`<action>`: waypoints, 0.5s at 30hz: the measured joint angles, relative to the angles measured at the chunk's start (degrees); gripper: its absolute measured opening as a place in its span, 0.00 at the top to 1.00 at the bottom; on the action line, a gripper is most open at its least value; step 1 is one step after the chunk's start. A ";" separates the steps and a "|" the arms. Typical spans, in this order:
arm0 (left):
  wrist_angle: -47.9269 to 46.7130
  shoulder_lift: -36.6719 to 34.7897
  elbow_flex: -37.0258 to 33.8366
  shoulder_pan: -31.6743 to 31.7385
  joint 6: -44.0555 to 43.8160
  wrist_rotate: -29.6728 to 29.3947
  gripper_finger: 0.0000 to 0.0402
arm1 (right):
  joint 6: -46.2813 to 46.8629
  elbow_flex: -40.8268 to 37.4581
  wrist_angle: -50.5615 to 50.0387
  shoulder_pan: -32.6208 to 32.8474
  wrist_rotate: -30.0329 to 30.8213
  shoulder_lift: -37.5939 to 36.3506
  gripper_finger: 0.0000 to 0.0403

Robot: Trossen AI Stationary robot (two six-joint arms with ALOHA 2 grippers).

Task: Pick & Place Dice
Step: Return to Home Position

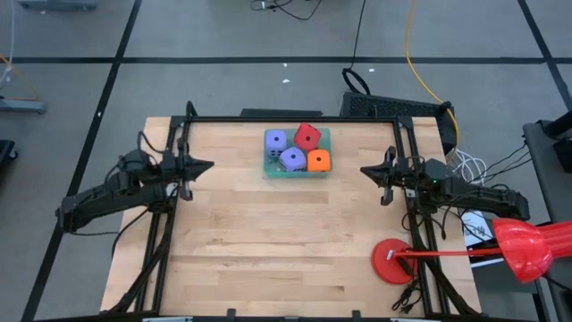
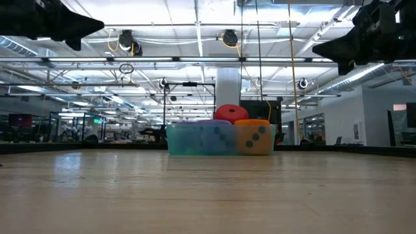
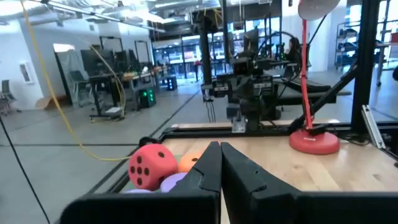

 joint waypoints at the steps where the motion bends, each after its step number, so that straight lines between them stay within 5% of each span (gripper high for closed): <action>1: 0.03 -0.81 -0.67 -0.02 -0.13 0.01 0.99 | -0.09 0.00 -1.33 0.00 0.85 -0.81 1.00; 15: 4.57 -1.82 -10.69 0.01 -3.02 2.72 0.99 | 2.87 -7.84 -0.58 0.00 1.07 -7.77 1.00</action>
